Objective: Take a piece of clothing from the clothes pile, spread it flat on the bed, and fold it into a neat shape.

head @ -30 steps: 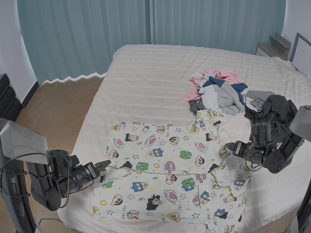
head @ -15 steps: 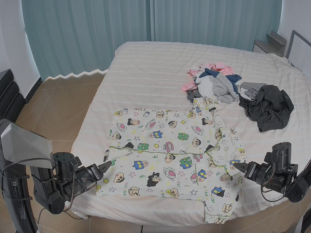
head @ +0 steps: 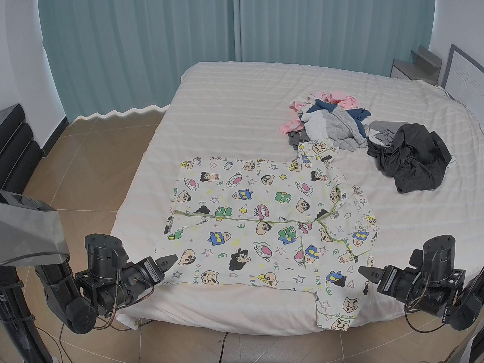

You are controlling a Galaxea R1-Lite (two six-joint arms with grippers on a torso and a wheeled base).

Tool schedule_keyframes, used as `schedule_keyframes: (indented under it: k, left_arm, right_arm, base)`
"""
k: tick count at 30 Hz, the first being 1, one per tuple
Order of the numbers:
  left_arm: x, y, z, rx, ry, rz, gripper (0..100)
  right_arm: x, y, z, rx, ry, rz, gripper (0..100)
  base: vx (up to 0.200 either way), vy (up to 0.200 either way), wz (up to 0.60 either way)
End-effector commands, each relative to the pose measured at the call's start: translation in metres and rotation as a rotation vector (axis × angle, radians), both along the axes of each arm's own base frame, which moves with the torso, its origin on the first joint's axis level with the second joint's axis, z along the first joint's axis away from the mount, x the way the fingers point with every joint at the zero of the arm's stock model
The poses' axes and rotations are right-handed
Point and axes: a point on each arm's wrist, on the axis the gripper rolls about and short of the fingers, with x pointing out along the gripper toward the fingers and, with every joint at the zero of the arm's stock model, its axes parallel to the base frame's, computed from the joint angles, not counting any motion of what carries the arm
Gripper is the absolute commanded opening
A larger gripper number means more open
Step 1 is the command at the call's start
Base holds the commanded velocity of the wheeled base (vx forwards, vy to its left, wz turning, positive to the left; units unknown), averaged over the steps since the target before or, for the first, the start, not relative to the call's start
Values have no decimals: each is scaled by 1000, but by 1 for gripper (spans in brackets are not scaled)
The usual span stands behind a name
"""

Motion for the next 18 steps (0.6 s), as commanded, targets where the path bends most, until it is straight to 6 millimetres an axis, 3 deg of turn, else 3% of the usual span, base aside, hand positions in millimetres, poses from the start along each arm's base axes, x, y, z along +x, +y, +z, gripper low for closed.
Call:
schedule_keyframes:
  k: [1,5,8,12,18]
  left_arm:
    - [-20,-18,-1,-170,93,60,100]
    - [-16,-20,-13,-173,134,76,100]
    - [-12,-22,-40,-116,208,91,100]
    - [-5,-25,-56,-104,205,103,100]
    - [9,-26,-57,-111,153,142,100]
  right_arm:
    - [-10,7,-2,9,-2,24,100]
    - [-12,6,-2,1,2,12,100]
    - [-15,4,-5,-7,15,10,100]
    - [-18,2,-6,-8,29,8,100]
    - [-18,2,-6,-9,28,8,100]
  base:
    - [0,0,0]
    - [0,0,0]
    - [0,0,0]
    - [0,0,0]
    - [0,0,0]
